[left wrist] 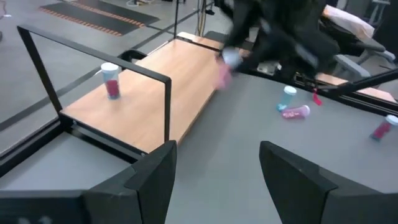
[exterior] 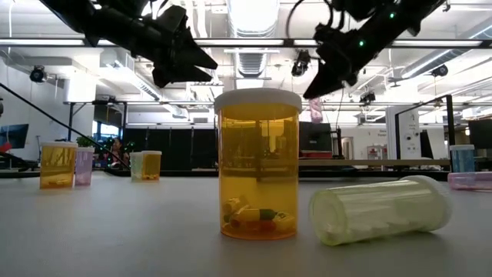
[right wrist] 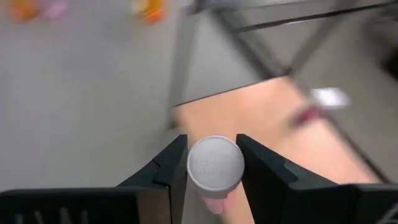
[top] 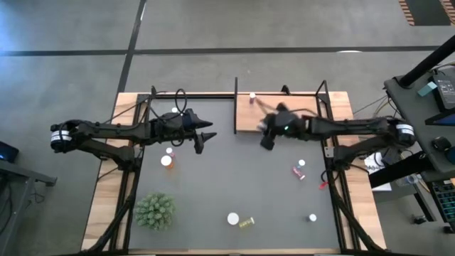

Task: Pick and place medicine bottles onto shelf by color
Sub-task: Put the middle pink pill bottle on the shelf

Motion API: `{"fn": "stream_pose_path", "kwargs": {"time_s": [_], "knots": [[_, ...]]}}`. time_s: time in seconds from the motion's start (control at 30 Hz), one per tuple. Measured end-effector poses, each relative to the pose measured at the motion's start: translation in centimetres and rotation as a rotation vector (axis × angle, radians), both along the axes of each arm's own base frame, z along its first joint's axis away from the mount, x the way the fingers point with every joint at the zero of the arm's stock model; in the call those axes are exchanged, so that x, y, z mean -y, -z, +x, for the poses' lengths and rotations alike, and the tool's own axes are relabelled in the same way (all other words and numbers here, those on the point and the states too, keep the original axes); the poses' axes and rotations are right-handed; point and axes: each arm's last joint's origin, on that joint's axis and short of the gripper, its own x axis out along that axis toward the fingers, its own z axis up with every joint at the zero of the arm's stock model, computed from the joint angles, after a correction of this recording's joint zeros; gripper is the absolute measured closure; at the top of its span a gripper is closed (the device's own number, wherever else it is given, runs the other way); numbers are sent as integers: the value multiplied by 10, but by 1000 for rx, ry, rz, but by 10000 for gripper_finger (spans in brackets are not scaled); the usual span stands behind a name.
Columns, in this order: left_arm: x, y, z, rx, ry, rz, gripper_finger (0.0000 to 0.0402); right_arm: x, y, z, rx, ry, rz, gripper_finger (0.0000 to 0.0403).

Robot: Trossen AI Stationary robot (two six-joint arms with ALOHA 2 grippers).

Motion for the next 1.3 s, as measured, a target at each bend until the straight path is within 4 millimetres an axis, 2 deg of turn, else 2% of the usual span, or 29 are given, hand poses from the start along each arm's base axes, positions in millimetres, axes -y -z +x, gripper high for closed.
{"fn": "stream_pose_path", "kwargs": {"time_s": [0.13,0.23,0.47,0.7,0.97,1.3], "knots": [[0,-1,0,17,-2,4,188,20,-10,-12,90,156,11,288],[0,-1,0,16,-1,4,188,37,-3,-12,118,234,28,289],[0,-1,0,17,-3,5,188,82,37,-2,36,372,53,283],[0,-1,0,15,-4,5,188,116,68,7,90,429,73,288],[0,0,0,12,-4,5,188,133,79,6,136,496,86,286],[0,1,0,10,-4,5,188,139,77,2,164,530,80,289]]}}
